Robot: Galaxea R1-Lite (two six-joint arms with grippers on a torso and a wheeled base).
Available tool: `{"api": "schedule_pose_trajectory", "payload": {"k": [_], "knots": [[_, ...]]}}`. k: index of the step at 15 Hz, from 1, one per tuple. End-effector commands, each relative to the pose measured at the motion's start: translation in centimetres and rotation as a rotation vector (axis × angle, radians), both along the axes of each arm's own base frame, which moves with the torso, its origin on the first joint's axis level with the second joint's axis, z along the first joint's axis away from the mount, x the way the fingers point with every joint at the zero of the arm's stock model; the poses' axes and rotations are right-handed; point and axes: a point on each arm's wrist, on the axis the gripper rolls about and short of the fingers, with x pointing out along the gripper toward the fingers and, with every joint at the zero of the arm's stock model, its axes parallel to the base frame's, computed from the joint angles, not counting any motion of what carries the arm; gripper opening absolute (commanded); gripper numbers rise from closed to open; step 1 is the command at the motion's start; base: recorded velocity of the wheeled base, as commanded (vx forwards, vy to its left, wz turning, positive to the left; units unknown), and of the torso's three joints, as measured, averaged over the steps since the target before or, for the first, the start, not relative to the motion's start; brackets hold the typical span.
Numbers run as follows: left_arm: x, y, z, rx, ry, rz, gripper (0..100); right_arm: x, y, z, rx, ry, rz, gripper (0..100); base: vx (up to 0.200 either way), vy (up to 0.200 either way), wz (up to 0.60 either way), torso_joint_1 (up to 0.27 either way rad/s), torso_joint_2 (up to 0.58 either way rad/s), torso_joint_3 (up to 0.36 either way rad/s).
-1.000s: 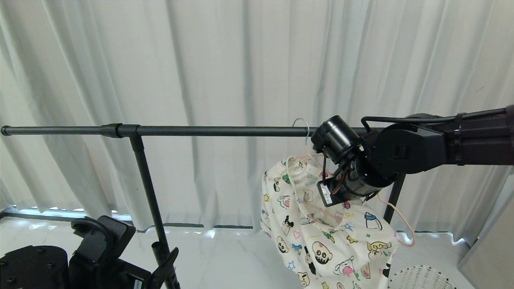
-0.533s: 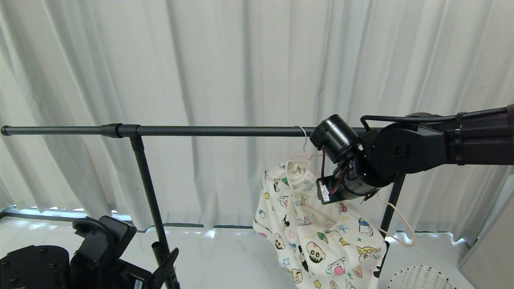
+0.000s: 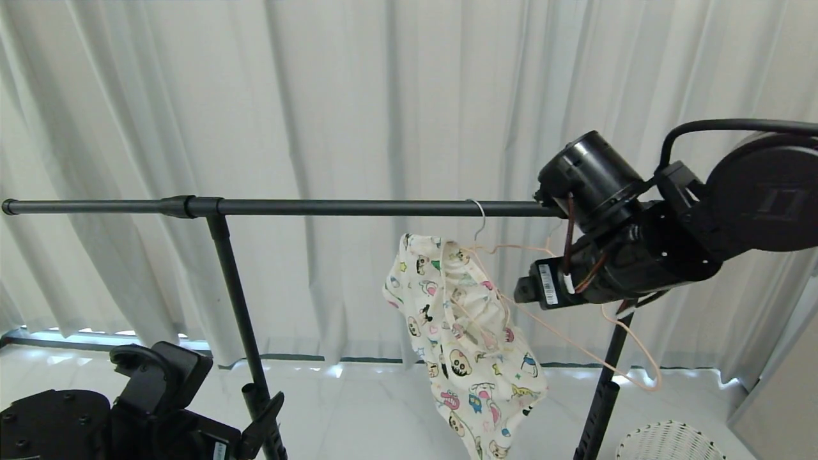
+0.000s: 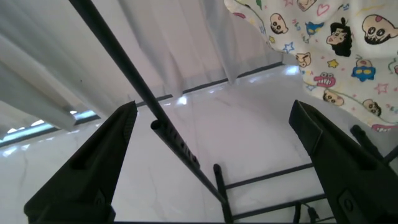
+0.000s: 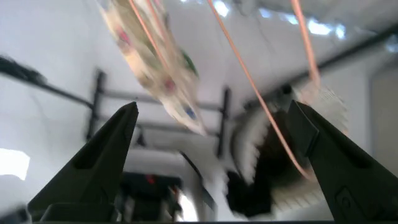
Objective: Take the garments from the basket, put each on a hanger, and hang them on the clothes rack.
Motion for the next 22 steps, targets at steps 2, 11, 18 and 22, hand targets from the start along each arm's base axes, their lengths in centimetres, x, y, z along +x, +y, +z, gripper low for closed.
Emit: {"api": "schedule_pose_trajectory", "payload": {"k": [2, 11, 18, 22], "knots": [[0.1, 0.2, 0.0, -0.012, 0.001, 0.017, 100, -3.2, -3.8, 2.3, -0.096, 0.031, -0.02, 100, -0.2, 0.0, 0.0, 0.01, 0.01, 0.005], [0.2, 0.1, -0.2, -0.016, 0.016, 0.024, 100, -5.0, -11.4, 5.2, -0.207, -0.081, -0.097, 100, -0.2, 0.0, 0.0, 0.001, 0.0, 0.006], [0.2, 0.1, -0.2, -0.016, 0.016, 0.026, 100, -3.3, -15.7, 3.5, -0.175, -0.256, 0.039, 100, -0.2, 0.0, 0.0, 0.001, 0.01, 0.003], [0.2, 0.1, -0.2, -0.013, 0.01, 0.038, 100, -3.0, -15.5, -2.8, -0.241, -0.405, 0.155, 100, -0.1, 0.0, 0.0, 0.001, 0.0, 0.002]]}}
